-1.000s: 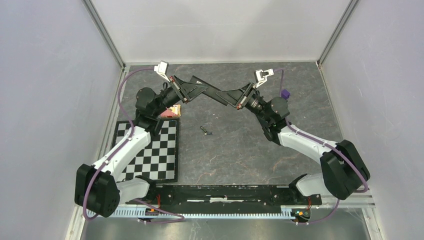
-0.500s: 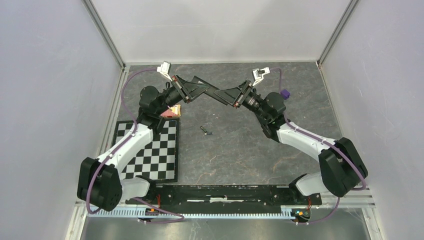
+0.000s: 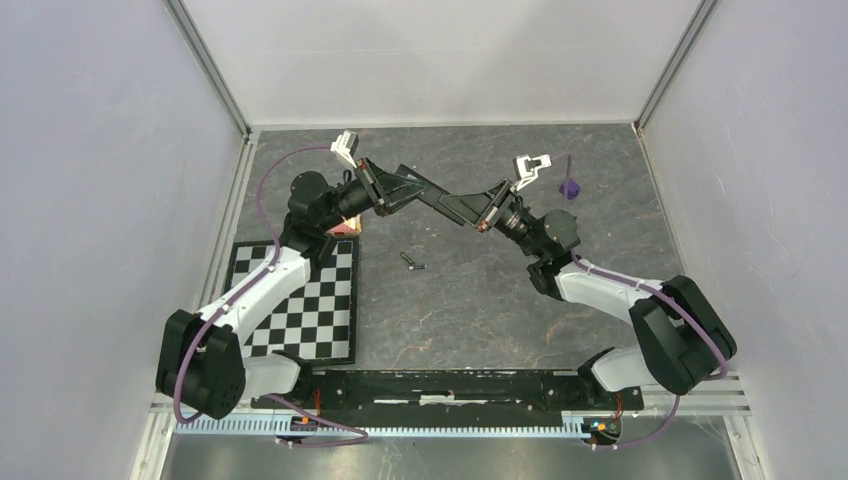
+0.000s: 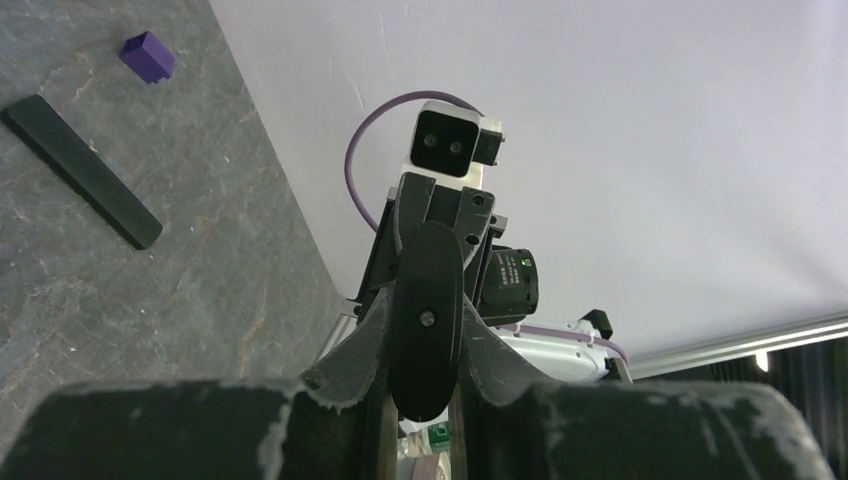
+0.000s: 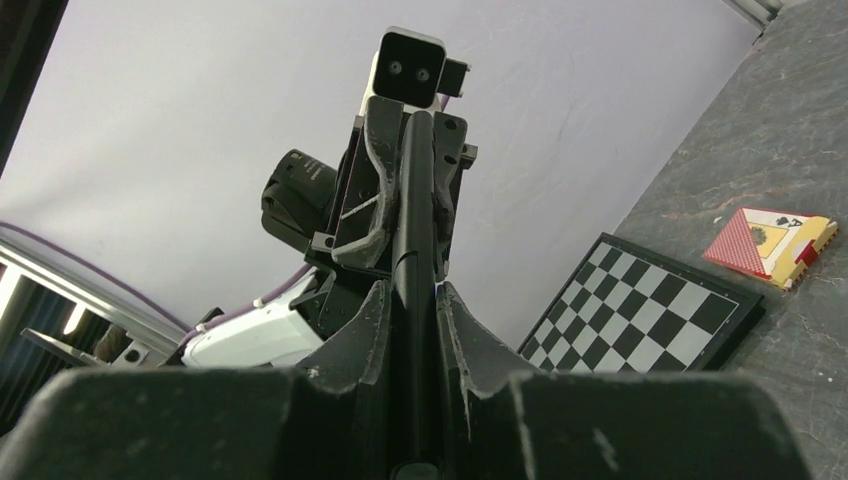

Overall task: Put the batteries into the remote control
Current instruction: Remove the battery cover from the remote control.

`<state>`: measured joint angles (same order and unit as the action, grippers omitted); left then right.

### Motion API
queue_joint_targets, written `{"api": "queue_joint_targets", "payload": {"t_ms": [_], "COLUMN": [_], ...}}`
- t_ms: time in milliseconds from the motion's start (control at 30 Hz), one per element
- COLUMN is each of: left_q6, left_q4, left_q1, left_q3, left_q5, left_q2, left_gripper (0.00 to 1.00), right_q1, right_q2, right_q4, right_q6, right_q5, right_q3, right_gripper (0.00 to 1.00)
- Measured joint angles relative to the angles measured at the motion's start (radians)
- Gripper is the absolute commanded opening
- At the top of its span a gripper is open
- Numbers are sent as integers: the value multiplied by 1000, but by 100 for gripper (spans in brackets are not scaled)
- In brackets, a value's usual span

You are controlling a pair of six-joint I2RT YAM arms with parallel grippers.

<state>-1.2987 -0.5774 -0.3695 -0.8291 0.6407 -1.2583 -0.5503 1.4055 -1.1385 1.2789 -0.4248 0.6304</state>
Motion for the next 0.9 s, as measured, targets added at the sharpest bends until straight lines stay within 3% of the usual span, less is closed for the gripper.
{"api": "queue_joint_targets", "payload": {"t_ms": [200, 400, 900], "left_q6": [1, 0, 15], "left_q4": [1, -6, 19], "left_q1": [-7, 18, 41], "left_q3": [0, 0, 0], "left_q5": [14, -9, -32], "left_q2": [0, -9, -56], "left_gripper": [2, 2, 2], "right_q1": [2, 7, 61], "right_q2": [11, -4, -14], "right_q4": [-55, 167, 295], "right_q6": [14, -61, -86], "right_q5": [-4, -1, 7], "right_q3": [-23, 76, 58], "right_gripper": [13, 36, 42]}}
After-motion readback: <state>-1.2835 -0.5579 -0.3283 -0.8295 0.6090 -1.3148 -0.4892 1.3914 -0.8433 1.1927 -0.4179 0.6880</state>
